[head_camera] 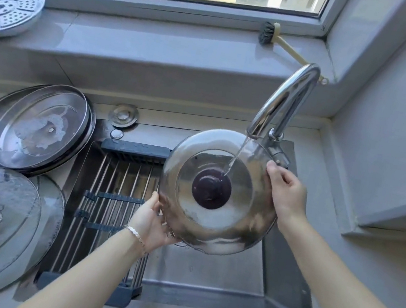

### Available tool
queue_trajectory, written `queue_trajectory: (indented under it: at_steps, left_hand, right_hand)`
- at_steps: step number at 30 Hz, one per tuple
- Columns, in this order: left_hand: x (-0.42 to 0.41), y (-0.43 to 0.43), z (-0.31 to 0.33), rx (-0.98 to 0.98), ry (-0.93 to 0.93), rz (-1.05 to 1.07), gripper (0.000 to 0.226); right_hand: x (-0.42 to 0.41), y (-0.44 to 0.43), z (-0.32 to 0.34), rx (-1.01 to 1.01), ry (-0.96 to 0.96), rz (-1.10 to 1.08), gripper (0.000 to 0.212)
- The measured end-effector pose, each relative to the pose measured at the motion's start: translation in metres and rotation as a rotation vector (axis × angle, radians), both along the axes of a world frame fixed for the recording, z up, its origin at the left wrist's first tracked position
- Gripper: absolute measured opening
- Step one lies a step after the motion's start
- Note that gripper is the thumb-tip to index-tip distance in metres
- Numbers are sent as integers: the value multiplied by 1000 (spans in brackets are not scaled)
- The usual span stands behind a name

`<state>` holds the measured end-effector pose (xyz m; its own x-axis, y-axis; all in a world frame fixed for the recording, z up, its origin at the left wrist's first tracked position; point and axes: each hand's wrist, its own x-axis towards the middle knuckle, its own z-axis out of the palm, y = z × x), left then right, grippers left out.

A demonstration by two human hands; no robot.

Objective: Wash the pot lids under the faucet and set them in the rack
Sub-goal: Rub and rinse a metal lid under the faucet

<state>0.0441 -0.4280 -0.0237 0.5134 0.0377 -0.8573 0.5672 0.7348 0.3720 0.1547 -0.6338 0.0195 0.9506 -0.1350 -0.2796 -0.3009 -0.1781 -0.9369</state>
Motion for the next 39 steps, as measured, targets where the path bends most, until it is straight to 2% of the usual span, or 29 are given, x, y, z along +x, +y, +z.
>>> queue_trajectory:
  at_steps: [3,5,8,10,12,14,15,16,18,19,21,23,25,28,33,34,37,39]
  left_hand:
    - [18,-24,-14,-127,115,-11,66]
    - [35,-37,-24,-175,132,-28,73]
    - [55,-56,-22,-157,143,-8,57]
    - [63,-64,-5,-121,152,10,50]
    - [67,-63,-3,5,214,8,45]
    - [75,-49,-39,68,222,6,54]
    - [77,-44,-35,135,243,-3,61]
    - [79,-41,-35,141,223,-19,64]
    - [80,-35,-15,198,106,-42,57]
    - [76,-33,2,317,57,-72,53]
    - [71,-28,23,426,-25,-128,54]
    - [62,-16,31,485,13,-169,70]
    - [50,-1,27,495,85,-156,73]
    - [28,23,25,576,133,-158,64]
    - [4,63,20,504,133,-91,94]
    - [2,64,27,499,115,-107,90]
    - [4,61,39,498,-6,-162,47]
    - [13,51,47,557,-50,-167,34]
  right_hand:
    - [2,1,30,-173,-164,137,26]
    - [2,0,43,-219,-243,189,26]
    - [4,-6,47,-255,-311,167,30]
    - [4,-15,42,-270,-330,125,42]
    - [1,-26,35,-293,-335,92,48]
    - [-1,-34,25,-326,-334,62,48]
    - [-2,-37,19,-333,-320,36,48]
    - [-2,-40,13,-330,-292,5,47]
    - [-2,-45,-2,-313,-208,-61,44]
    - [-2,-45,-8,-291,-160,-94,44]
    - [-4,-41,-23,-216,-54,-149,45]
    - [-6,-33,-36,-123,69,-173,44]
    - [-9,-21,-46,-43,213,-163,39]
    - [-11,1,-64,-89,380,-127,44]
    - [-18,43,-82,-150,597,14,57]
    - [-19,49,-84,-159,622,48,59]
    - [-26,63,-89,-148,716,169,64]
    - [-31,63,-94,-80,779,253,64]
